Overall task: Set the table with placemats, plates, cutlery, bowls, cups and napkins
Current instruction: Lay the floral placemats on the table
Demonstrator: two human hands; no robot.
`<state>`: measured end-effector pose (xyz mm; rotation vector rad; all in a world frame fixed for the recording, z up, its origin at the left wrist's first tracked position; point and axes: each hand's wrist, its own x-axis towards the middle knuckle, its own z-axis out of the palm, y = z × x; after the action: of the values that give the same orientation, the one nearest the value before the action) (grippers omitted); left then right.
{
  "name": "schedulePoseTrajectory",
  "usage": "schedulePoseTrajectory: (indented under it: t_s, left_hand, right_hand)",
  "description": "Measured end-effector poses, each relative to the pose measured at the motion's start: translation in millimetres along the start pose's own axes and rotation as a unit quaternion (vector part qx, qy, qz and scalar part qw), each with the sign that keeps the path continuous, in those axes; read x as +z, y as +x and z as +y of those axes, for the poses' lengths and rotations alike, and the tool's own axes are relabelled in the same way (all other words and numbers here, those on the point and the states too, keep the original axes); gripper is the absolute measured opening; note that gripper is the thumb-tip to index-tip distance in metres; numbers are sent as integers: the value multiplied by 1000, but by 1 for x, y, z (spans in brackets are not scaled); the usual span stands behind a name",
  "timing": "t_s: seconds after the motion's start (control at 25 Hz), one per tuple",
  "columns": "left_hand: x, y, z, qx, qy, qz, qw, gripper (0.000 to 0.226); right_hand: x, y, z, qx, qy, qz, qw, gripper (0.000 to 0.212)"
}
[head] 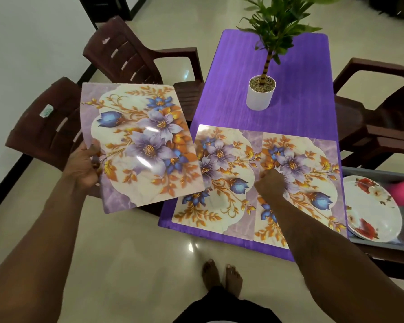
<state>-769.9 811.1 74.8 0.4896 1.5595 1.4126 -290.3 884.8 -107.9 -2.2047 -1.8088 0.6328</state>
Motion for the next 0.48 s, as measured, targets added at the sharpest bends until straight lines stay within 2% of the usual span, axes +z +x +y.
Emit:
schedulePoseTrajectory:
  t_s: [0.12,0.24,0.28,0.32,0.36,0.4,0.44,0.48]
  left_hand:
    - [13,3,-11,-9,3,-28,1000,38]
    - [23,5,-20,-12,-4,-40,999,41]
    - [26,5,-24,-15,-6,-43,999,40]
    - [29,5,-27,-18,-4,-43,999,40]
    - [31,5,-30,-23,-1,-39,999,40]
    - [32,6,-34,-25,1,-41,999,40]
    - [33,5,-36,-28,5,-44,999,39]
    - [33,5,-37,-31,10,-48,998,38]
  right_hand:
    - [-4,-2,-6,24,26,1,999,30]
    - [-14,-5,-25,63,127,23,990,25]
    - [-17,-3,-36,85,227,-3,970,27]
    - [-24,-5,-50,120,353,-69,925,35]
    - [-30,-7,-66,153,454,-160,863,46]
    - [-35,-10,-79,169,511,-240,808,60]
    - [-40,-12,-92,168,528,-304,775,70]
    - [-42,-14,-104,155,524,-335,768,76]
